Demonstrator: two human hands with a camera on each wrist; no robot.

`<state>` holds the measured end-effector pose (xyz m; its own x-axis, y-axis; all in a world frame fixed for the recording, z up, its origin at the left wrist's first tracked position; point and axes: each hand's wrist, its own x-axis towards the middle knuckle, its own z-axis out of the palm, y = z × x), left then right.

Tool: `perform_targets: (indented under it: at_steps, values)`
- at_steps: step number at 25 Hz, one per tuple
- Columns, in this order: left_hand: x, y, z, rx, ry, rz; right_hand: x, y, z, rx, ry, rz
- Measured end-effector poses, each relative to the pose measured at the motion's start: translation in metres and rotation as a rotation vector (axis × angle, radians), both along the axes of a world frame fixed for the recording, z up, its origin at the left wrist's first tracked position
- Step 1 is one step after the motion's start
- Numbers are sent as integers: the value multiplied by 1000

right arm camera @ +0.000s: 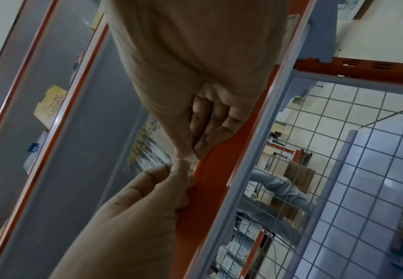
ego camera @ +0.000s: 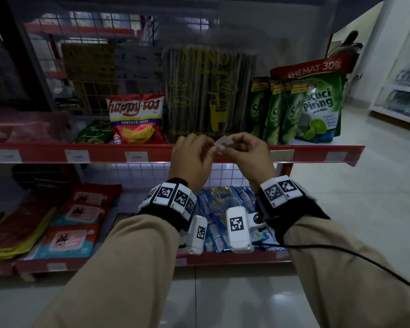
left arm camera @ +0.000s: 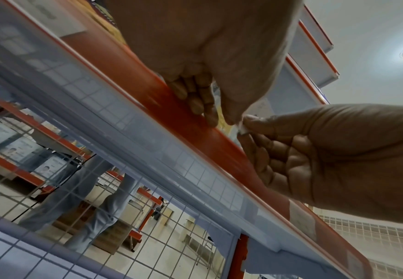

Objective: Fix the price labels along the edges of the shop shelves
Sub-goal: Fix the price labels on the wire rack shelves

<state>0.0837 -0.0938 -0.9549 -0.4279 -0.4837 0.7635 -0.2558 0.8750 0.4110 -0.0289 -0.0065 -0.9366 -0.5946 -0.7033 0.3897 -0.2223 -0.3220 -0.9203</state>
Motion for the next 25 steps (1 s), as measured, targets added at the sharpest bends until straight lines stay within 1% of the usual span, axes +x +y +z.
perform_targets:
  at_steps: [4,8,12,14,17,19,20,24,25]
  values:
    - [2,-2,1,2,-5,-26,-8,4,4,22,235,-37]
    - [4,-4,2,31,-49,-66,-13,8,7,64,313,-7]
    - [5,-7,4,68,-51,-60,-15,8,7,105,403,-13]
    - [5,-8,5,95,-24,-62,-19,9,8,100,396,-15]
    - [5,-7,3,99,16,-80,-20,12,7,61,302,3]
    - [5,-7,3,77,6,-76,-20,11,4,49,238,0]
    - [5,-8,4,70,-6,-69,-20,10,3,48,232,-8]
    - [6,-6,6,66,-29,-55,-20,10,4,23,358,-37]
    - [6,-5,6,74,-17,-64,-20,11,5,14,363,-34]
